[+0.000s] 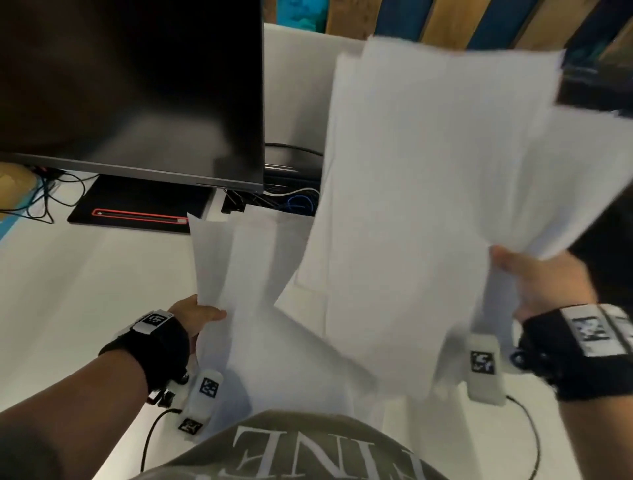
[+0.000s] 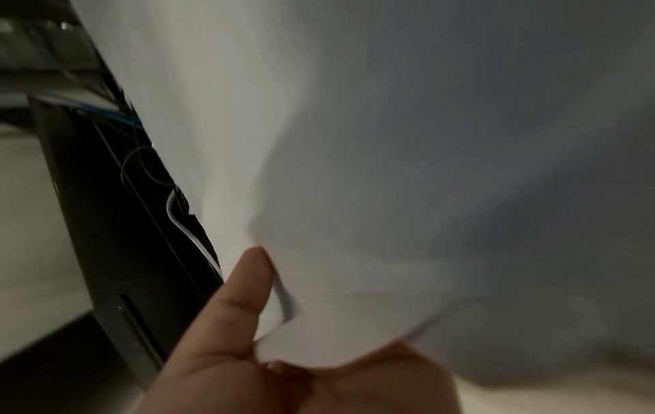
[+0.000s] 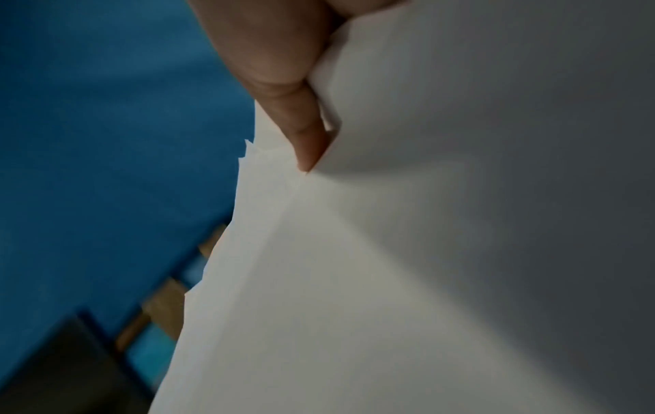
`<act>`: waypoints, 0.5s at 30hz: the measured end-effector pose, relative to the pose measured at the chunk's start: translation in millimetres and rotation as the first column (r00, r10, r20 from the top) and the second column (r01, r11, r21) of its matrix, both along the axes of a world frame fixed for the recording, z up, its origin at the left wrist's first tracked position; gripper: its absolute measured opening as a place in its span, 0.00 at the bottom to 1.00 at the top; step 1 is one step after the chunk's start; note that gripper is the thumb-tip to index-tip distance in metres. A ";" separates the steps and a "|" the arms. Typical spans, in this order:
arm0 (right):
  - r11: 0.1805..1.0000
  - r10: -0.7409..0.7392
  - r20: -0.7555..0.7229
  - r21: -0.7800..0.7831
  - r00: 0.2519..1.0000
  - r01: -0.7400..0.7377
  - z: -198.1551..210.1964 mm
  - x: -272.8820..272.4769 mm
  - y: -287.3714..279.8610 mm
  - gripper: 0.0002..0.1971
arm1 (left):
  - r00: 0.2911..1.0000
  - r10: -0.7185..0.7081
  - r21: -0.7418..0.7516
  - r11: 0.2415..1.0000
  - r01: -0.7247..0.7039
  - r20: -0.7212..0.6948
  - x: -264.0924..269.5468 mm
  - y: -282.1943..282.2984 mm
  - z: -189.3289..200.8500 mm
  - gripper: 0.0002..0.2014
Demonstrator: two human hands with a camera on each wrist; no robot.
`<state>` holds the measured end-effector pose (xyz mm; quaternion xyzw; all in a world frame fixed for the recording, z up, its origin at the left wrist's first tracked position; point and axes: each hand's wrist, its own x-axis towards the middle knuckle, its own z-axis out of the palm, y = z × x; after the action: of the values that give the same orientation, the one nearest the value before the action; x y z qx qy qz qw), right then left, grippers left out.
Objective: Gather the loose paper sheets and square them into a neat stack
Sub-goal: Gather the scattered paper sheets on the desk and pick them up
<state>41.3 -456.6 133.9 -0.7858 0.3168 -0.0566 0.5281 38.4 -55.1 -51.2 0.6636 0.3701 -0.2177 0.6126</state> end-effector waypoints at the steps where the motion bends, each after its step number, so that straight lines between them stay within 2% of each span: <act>1: 1.000 0.009 -0.069 0.011 0.998 -0.008 -20.0 1.4 7.0 0.25 | 0.999 0.030 -0.041 0.999 -0.031 -0.020 -1.9 -0.4 0.6 0.20; 2: 0.999 0.036 -0.164 -0.013 0.986 -0.039 -42.9 -0.6 21.3 0.21 | 0.998 0.054 -0.063 0.996 -0.057 -0.039 -3.1 -0.1 0.6 0.19; 5: 0.981 0.154 -0.306 0.160 0.940 -0.108 -102.7 1.0 47.0 0.10 | 0.991 0.124 -0.103 0.986 -0.129 -0.054 -4.6 -0.9 1.5 0.17; 6: 0.976 0.174 -0.345 0.182 0.922 -0.116 -120.2 2.7 53.3 0.11 | 0.988 0.147 -0.104 0.983 -0.151 -0.048 -5.2 -1.6 4.2 0.18; 7: 0.973 0.202 -0.388 0.181 0.899 -0.140 -137.1 5.8 59.2 0.16 | 0.985 0.166 -0.104 0.980 -0.169 -0.035 -4.8 -1.5 2.7 0.21; 9: 0.962 0.269 -0.439 0.176 0.858 -0.211 -157.3 9.7 74.6 0.33 | 0.986 0.168 -0.077 0.983 -0.169 -0.012 -3.6 -3.0 -0.4 0.31; 10: 0.957 0.287 -0.452 0.176 0.845 -0.230 -163.1 11.7 82.1 0.36 | 0.986 0.166 -0.048 0.985 -0.165 0.012 -2.4 -2.0 -6.2 0.32; 12: 0.952 0.302 -0.453 0.179 0.839 -0.246 -169.4 14.9 92.9 0.33 | 0.992 0.122 0.002 0.993 -0.122 0.043 -1.3 -2.9 -8.5 0.30; 14: 0.945 0.326 -0.438 0.160 0.838 -0.284 -171.1 16.5 103.1 0.31 | 0.995 0.081 0.032 0.996 -0.083 0.054 -1.9 -6.5 -3.9 0.32; 15: 0.938 0.347 -0.430 0.147 0.833 -0.314 -172.1 16.6 109.1 0.31 | 0.997 0.054 0.037 0.998 -0.056 0.055 -1.6 -8.3 -2.4 0.29</act>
<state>57.9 -347.5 -38.2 -0.8011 0.2916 0.2299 0.4695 36.7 -63.4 -53.6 0.6704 0.3757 -0.1758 0.6152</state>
